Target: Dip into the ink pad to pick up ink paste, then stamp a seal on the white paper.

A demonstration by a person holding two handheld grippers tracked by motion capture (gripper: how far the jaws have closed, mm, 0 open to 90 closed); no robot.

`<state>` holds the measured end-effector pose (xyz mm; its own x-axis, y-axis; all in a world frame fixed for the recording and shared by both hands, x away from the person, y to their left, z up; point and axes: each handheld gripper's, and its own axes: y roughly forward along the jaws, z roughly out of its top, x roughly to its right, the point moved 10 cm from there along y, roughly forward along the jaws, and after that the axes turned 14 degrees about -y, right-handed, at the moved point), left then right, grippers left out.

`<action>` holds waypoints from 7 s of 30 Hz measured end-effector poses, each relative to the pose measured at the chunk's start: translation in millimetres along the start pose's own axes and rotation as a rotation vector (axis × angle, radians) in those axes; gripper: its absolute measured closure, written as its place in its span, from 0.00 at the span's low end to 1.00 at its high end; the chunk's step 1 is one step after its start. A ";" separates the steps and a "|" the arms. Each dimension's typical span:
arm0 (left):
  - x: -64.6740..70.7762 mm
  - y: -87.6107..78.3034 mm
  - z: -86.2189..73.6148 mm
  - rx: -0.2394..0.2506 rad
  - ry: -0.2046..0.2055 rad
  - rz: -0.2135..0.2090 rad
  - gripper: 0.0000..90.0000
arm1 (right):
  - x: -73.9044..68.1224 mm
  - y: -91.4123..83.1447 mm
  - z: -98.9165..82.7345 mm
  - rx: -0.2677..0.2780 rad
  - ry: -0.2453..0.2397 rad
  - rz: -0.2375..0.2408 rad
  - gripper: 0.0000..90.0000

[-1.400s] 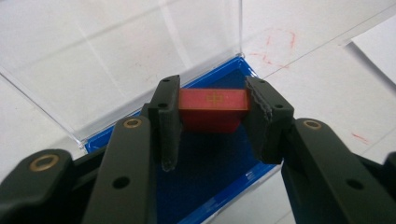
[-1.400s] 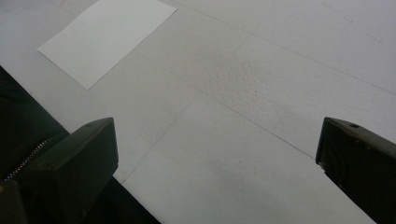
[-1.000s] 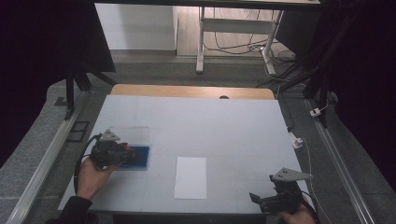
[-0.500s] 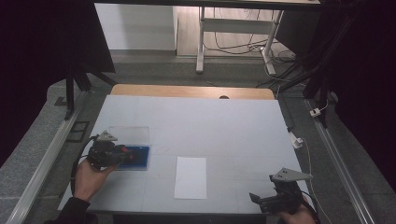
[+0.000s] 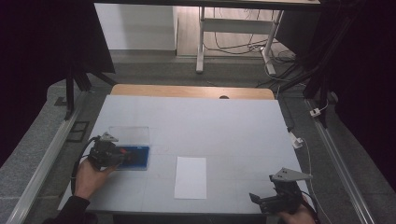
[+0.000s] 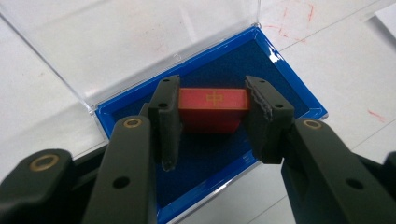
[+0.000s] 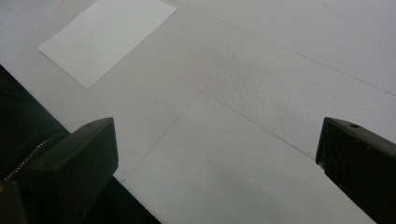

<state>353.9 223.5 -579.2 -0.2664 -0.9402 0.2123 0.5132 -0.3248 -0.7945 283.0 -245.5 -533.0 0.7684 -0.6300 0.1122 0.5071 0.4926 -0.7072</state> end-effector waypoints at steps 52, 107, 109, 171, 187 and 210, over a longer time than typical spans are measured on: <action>15.5 -20.5 9.9 0.062 0.050 -0.065 0.65 | -0.1 0.1 -0.1 0.000 0.001 0.001 0.00; 137.5 -19.7 27.4 0.015 0.247 -0.311 0.65 | 1.1 0.4 -1.2 -0.007 0.005 0.001 0.00; 141.1 -18.2 28.0 0.013 0.253 -0.314 0.65 | 1.0 0.1 -0.9 -0.003 0.011 0.001 0.00; 216.2 58.7 -2.6 -0.090 0.472 -0.297 0.65 | 1.4 -1.7 0.3 0.017 0.018 0.013 0.00; 217.7 59.1 -7.2 -0.038 0.451 -0.263 0.66 | 0.4 -0.7 -0.1 0.004 0.011 0.012 0.00; 213.3 61.1 -5.0 -0.068 0.412 -0.351 0.66 | -0.1 -0.1 -0.4 0.001 0.008 0.016 0.00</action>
<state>324.3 3.6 -585.3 -0.7166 -0.6540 0.2422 0.2854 -0.5918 -0.7539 282.7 -245.7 -533.2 0.7734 -0.6267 0.0949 0.4950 0.5037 -0.7080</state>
